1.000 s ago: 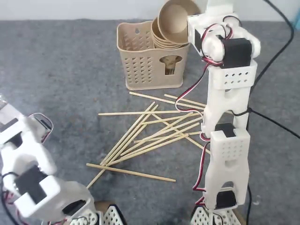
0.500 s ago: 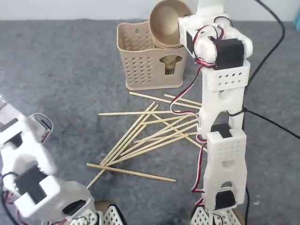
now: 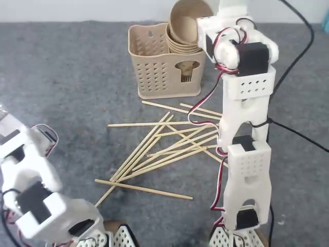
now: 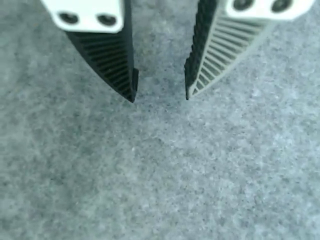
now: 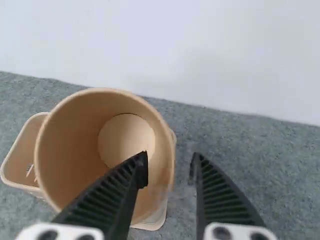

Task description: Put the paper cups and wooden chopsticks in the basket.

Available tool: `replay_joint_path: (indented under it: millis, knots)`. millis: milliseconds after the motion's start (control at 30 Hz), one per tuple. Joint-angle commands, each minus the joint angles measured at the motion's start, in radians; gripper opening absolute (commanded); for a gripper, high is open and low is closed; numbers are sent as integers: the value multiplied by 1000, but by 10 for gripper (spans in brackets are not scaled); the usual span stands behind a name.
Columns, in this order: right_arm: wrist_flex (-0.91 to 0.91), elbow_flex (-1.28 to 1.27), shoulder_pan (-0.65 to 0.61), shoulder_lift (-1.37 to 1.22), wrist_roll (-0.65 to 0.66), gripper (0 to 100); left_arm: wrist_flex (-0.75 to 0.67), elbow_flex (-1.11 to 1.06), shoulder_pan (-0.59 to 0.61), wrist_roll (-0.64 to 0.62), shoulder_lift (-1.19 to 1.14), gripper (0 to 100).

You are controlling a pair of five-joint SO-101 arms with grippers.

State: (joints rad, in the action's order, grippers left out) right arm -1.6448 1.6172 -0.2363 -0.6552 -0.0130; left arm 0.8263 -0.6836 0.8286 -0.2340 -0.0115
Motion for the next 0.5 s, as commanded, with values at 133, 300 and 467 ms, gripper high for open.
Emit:
replay_joint_path:
  millis: [133, 300, 467]
  knots:
    - [-77, 64, 28, 107, -23, 166, 5, 36, -9, 11, 6, 149]
    - [-153, 61, 25, 229, -23, 165, 5, 36, -9, 11, 6, 149]
    - [-157, -54, 53, 369, -23, 0, 5, 36, -9, 11, 6, 149]
